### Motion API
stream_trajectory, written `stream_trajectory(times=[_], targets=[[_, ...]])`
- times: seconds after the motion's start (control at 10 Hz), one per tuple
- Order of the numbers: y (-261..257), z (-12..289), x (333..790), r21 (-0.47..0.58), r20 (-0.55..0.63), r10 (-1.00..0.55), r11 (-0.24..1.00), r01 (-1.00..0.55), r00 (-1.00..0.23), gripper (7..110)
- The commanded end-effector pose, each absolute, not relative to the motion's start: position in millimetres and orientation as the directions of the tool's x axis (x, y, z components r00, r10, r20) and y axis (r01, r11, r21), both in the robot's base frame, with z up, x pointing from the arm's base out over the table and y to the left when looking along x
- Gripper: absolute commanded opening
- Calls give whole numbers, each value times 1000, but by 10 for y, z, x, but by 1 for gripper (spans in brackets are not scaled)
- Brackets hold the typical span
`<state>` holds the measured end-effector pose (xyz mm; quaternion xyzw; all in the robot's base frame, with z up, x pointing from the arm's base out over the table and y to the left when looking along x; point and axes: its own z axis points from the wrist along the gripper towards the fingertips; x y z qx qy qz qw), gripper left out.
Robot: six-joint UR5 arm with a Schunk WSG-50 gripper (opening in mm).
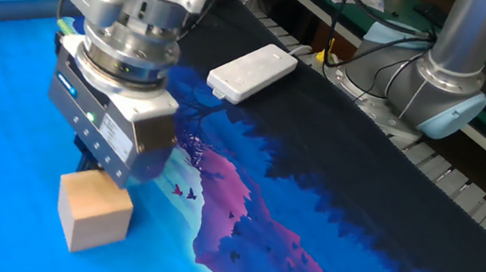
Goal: Use the gripper to push the small block from left to right
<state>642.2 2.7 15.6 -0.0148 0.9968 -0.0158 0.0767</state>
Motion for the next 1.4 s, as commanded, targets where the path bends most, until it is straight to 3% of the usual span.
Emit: stream_trajectory(times=[0.0, 0.5, 1.3], targets=[[289, 212, 6405, -25, -147, 18, 999, 22, -989, 7], [662, 217, 6309, -13, -153, 77, 997, 80, -985, 7], [149, 71, 6460, -24, -176, -23, 1000, -19, -984, 7]])
